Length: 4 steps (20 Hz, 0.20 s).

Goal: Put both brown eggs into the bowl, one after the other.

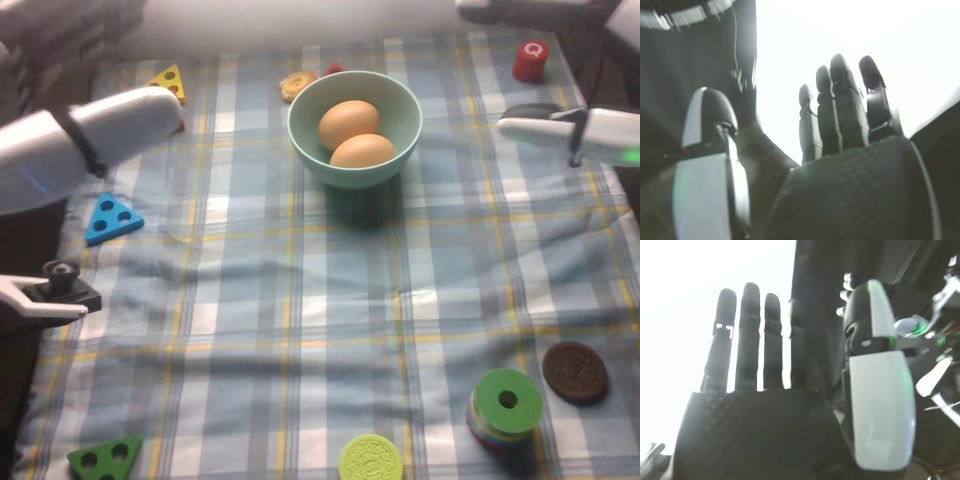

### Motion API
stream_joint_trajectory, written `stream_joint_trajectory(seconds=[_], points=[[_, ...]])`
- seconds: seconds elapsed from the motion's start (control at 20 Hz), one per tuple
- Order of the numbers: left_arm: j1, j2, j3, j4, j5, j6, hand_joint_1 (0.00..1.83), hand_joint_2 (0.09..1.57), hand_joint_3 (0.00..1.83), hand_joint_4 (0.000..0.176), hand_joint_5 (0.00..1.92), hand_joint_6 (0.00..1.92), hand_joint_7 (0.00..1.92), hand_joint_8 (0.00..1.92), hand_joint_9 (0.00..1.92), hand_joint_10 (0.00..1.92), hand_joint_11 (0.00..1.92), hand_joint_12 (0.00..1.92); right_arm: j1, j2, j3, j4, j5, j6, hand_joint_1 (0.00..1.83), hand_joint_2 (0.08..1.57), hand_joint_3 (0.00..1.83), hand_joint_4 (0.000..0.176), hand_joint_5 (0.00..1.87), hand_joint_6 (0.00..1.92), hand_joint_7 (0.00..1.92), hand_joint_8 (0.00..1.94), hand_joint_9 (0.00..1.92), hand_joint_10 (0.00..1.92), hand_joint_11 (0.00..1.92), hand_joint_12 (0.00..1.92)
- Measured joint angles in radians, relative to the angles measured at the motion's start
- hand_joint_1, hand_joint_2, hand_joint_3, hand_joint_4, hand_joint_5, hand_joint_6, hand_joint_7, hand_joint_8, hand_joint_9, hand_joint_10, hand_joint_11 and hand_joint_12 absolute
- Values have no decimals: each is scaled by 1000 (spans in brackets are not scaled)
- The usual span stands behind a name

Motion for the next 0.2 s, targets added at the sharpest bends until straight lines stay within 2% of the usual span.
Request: stream_joint_trajectory(seconds=[0.05, 0.1, 0.15, 0.2], points=[[12, -10, 25, -5, -32, -83, 689, 1048, 2, 19, 181, 0, 289, 3, 246, 6, 0, 457, -28, 4, -13, 16, 60, 1, 567, 1312, 26, 0, 477, 2, 543, 7, 604, 11, 237, 737], [25, -19, 47, -22, -66, -152, 662, 1057, 1, 31, 192, 1, 292, 1, 276, 8, 0, 603, -65, 9, -29, 34, 117, 2, 525, 1230, 4, 11, 469, 0, 569, 5, 649, 13, 282, 725], [34, -20, 50, -59, -96, -191, 556, 1081, 2, 0, 213, 4, 400, 10, 430, 26, 95, 689, -95, 14, -42, 53, 159, 3, 628, 1273, 19, 0, 409, 0, 473, 0, 548, 2, 237, 665], [34, -21, 59, -60, -121, -224, 556, 1081, 2, 0, 213, 4, 400, 10, 430, 26, 95, 689, -110, 19, -55, 68, 188, 2, 628, 1273, 19, 0, 409, 0, 473, 0, 548, 2, 237, 665]])
